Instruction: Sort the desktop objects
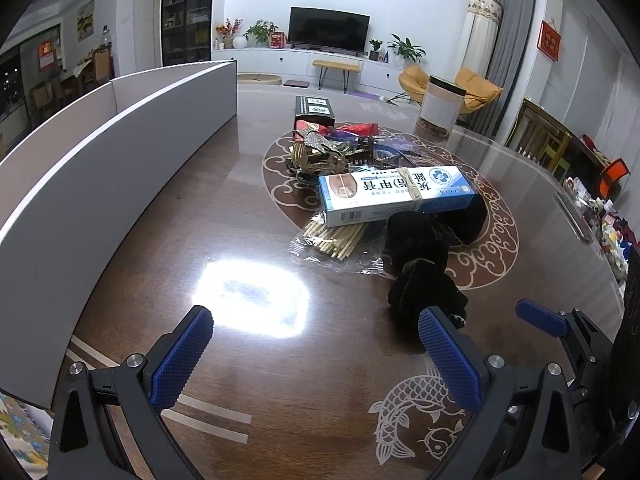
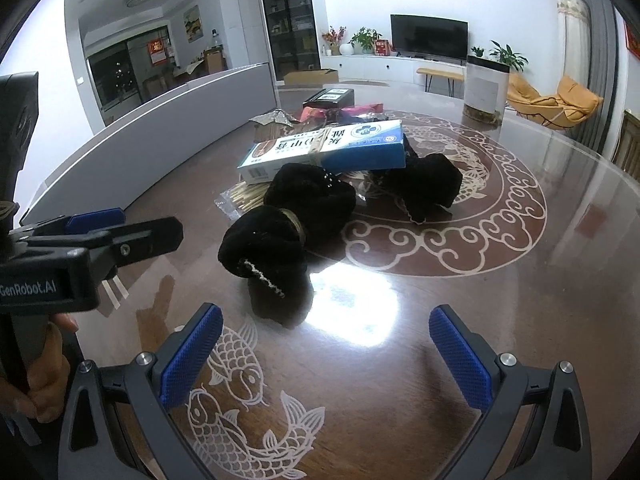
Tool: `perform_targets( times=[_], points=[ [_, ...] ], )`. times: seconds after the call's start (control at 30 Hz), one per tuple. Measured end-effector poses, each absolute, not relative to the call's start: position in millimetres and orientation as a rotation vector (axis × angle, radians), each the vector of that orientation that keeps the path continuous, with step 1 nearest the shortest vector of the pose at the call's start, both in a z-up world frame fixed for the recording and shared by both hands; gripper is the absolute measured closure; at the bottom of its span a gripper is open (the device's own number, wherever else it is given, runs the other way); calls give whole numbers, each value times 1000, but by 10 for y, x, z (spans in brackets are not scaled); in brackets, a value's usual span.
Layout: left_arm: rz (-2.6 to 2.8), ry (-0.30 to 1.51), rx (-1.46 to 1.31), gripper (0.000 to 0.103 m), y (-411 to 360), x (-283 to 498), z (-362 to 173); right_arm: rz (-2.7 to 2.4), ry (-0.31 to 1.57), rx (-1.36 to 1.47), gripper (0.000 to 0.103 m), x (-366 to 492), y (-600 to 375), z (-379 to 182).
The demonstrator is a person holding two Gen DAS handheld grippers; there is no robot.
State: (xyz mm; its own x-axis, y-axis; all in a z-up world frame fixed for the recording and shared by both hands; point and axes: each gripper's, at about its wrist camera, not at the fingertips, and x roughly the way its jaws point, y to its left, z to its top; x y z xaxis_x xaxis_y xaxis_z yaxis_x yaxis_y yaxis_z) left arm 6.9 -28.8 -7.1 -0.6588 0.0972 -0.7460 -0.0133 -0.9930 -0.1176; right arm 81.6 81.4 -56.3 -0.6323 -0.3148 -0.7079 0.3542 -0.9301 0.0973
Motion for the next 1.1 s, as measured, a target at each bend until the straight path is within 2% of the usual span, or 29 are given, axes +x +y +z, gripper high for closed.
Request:
perform_targets(
  times=[0.5, 0.73, 0.93, 1.1],
  points=[
    [2849, -211, -1235, 0, -374, 99, -27, -2560, -6, 1088, 0, 789, 869, -546],
    [2875, -308, -1172, 0, -520, 157, 52, -2542, -90, 1227, 0, 573, 940, -553],
    [2868, -401, -1085, 0, -640, 238, 131, -2421, -207, 1238, 0, 230, 808, -398],
    [2910, -461, -1026, 0, -736, 307, 201, -2283, -161, 1291, 0, -17, 437, -408]
  ],
)
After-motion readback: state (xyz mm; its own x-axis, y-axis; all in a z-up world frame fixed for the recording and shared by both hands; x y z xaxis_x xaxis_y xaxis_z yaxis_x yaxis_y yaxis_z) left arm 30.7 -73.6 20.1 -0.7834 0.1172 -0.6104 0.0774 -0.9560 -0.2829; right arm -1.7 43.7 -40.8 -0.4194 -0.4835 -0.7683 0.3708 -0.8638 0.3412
